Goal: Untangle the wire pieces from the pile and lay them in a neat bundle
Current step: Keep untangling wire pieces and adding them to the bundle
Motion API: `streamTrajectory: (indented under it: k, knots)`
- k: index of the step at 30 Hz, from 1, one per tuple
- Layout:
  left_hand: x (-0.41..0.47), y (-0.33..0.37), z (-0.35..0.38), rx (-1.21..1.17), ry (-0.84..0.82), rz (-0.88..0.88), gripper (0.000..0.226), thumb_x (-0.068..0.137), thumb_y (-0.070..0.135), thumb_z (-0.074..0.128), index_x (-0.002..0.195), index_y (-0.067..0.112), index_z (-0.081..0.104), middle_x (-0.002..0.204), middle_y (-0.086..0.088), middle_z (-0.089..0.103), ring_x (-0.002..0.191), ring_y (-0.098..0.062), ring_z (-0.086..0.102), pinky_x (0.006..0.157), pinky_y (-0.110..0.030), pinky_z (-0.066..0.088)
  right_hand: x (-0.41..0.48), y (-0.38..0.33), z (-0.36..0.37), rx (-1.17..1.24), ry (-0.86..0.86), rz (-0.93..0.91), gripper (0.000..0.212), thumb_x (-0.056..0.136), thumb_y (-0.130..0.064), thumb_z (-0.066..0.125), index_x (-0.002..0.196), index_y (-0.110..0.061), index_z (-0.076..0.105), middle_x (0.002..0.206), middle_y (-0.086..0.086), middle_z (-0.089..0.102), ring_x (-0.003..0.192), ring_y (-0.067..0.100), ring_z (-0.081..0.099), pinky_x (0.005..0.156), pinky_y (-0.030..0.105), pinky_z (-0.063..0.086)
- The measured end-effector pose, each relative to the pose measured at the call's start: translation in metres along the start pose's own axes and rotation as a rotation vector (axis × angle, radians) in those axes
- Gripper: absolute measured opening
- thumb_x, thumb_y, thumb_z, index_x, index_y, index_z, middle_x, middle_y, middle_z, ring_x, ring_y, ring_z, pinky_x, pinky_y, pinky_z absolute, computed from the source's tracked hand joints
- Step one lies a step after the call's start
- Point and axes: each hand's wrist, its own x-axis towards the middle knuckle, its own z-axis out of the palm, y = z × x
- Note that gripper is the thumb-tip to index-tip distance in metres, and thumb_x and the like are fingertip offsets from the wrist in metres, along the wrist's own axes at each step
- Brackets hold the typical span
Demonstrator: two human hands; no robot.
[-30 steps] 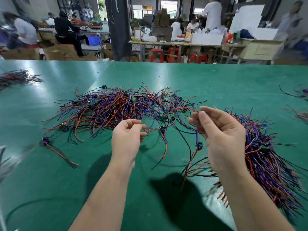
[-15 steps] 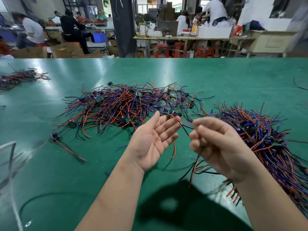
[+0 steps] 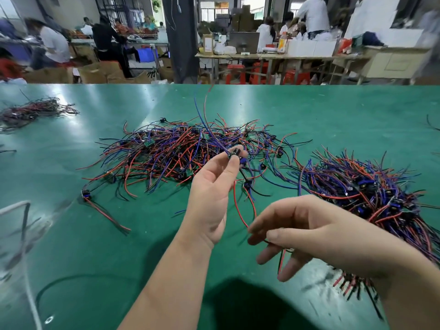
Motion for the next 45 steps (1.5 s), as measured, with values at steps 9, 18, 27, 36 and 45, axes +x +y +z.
streamTrajectory:
  k: [9,18,27,36,45]
  knots:
    - [-0.014,0.009,0.001,-0.227,-0.541,-0.272,0.029,0.090,0.023,0.051,0.105,0.012,0.073,0.081,0.003,0.070,0.054,-0.003,0.060,0.067,-0.022,0.056,-0.006,-0.004,-0.009,0.344,0.439,-0.343,0.020,0.075,-0.018,0.063,0.089,-0.012,0.076,0.079,0.011,0.069,0.063,0.014,0.059,0.050,0.018,0.045]
    - [-0.019,-0.002,0.012,0.156,-0.431,-0.396,0.026,0.073,0.031,0.066,0.081,0.008,0.075,0.079,-0.008,0.072,0.043,-0.009,0.058,0.048,-0.022,0.052,0.004,0.018,-0.002,0.409,0.540,-0.267,0.020,0.068,-0.023,0.064,0.081,-0.016,0.079,0.078,0.007,0.073,0.072,0.016,0.070,0.055,0.016,0.041]
    - [-0.026,-0.003,0.019,0.303,-0.375,-0.317,0.019,0.062,0.036,0.074,0.072,0.020,0.075,0.071,-0.002,0.072,0.056,-0.015,0.068,0.053,-0.025,0.054,0.008,0.022,-0.007,0.368,0.659,-0.234,0.026,0.056,-0.032,0.071,0.069,-0.011,0.077,0.072,0.009,0.071,0.061,0.012,0.063,0.055,0.019,0.048]
    - [-0.025,-0.008,0.019,0.200,-0.399,-0.467,0.019,0.058,0.033,0.075,0.063,0.017,0.066,0.072,-0.001,0.068,0.071,-0.013,0.070,0.054,-0.025,0.054,0.012,0.007,-0.036,0.024,0.726,-0.246,0.018,0.083,-0.013,0.069,0.071,0.000,0.070,0.057,0.010,0.063,0.051,0.014,0.052,0.047,0.021,0.043]
    - [-0.030,-0.012,0.016,0.293,-0.608,-0.593,0.023,0.073,0.017,0.077,0.056,0.015,0.061,0.066,-0.005,0.060,0.070,-0.012,0.063,0.060,-0.025,0.054,0.009,0.023,-0.058,0.465,1.002,-0.465,0.011,0.087,-0.004,0.060,0.081,-0.007,0.068,0.061,-0.002,0.067,0.054,0.007,0.059,0.053,0.016,0.050]
